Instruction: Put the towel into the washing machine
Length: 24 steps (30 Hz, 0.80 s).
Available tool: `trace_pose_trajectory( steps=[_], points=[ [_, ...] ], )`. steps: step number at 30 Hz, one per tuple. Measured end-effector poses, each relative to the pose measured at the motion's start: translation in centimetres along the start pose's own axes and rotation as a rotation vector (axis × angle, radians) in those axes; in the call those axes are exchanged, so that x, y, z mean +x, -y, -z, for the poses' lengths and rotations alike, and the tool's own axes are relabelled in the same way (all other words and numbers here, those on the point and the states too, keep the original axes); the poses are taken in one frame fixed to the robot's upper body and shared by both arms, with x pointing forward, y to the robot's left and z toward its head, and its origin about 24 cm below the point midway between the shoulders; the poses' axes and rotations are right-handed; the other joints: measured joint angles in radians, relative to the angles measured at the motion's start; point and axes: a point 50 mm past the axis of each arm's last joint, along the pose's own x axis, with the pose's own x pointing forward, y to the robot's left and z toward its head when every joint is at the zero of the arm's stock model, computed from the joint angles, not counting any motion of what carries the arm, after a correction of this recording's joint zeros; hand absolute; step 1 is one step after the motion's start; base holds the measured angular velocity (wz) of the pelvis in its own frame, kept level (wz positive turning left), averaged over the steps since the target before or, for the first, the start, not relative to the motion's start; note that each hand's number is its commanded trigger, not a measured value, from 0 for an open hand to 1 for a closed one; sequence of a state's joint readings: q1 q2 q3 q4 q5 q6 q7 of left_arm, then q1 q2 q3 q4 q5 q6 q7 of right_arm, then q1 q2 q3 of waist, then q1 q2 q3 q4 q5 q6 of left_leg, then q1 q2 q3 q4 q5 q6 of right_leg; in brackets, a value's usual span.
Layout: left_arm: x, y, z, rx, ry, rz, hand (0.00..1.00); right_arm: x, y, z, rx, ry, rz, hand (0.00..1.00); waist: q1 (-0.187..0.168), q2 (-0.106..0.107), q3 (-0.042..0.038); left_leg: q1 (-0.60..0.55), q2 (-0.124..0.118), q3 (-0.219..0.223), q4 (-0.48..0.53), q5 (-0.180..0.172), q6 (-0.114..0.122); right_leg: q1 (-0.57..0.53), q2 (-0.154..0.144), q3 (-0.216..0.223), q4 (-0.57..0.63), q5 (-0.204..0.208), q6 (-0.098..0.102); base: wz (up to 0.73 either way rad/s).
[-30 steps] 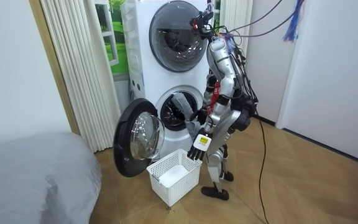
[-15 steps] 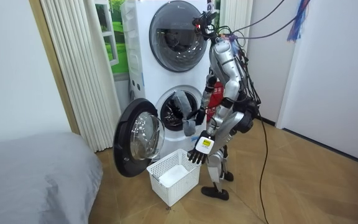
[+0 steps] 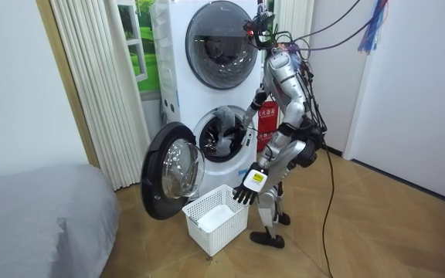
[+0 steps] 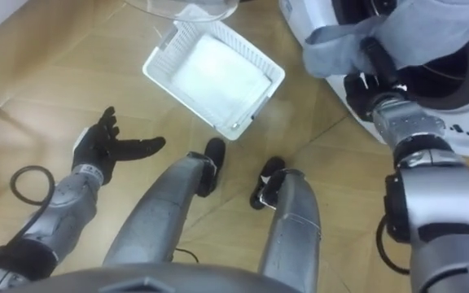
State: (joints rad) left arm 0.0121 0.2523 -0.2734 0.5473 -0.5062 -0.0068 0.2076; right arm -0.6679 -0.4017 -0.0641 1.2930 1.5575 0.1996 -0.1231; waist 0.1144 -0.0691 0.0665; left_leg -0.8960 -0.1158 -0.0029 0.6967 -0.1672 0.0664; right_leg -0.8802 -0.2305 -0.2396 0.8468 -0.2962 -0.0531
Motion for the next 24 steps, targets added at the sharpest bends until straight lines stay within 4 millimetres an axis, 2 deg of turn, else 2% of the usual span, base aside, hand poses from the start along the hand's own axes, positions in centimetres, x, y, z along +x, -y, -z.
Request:
trace_pose_trajectory(
  steps=[4, 8, 11, 17, 24],
  points=[
    [0.0, -0.1, 0.0, 0.009, 0.003, -0.003, 0.0, -0.1, 0.1, -0.3, 0.066, 0.005, 0.018, 0.0, -0.003, -0.001, 0.0005, 0.0, -0.008, 0.001, 0.015, -0.005, 0.009, -0.002, -0.014, 0.005, 0.02, -0.008, 0.008, 0.04],
    [0.0, -0.6, -0.2, 0.039, 0.016, -0.03, 0.0, -0.3, -1.5, -1.2, 0.096, 0.022, 0.035, 0.0, -0.032, -0.007, 0.0001, 0.0, -0.019, 0.003, 0.018, -0.003, 0.018, -0.002, -0.027, 0.007, 0.028, -0.011, 0.016, 0.04],
    [0.0, -0.9, -0.3, 0.039, 0.028, -0.051, 0.0, -0.3, -1.5, -1.5, 0.106, 0.028, 0.059, 0.0, -0.039, -0.007, 0.0001, 0.0, -0.02, 0.018, 0.026, -0.008, 0.027, -0.002, -0.029, 0.01, 0.04, -0.015, 0.024, 0.0],
    [-0.2, -1.1, 0.0, 0.055, 0.023, -0.077, 0.0, -0.6, -1.8, -2.5, 0.191, 0.047, 0.08, 0.0, -0.041, -0.007, 0.0001, 0.0, -0.02, 0.032, 0.034, -0.016, 0.04, -0.003, -0.031, 0.015, 0.042, -0.019, 0.034, -0.02],
    [-0.2, -1.2, 0.2, 0.055, 0.025, -0.082, 0.0, -0.8, -1.7, -3.6, 0.334, 0.1, 0.092, 0.0, -0.029, -0.006, -0.0003, 0.0, -0.02, 0.033, 0.033, -0.018, 0.043, -0.003, -0.031, 0.013, 0.04, -0.019, 0.036, 0.0]
  ],
)
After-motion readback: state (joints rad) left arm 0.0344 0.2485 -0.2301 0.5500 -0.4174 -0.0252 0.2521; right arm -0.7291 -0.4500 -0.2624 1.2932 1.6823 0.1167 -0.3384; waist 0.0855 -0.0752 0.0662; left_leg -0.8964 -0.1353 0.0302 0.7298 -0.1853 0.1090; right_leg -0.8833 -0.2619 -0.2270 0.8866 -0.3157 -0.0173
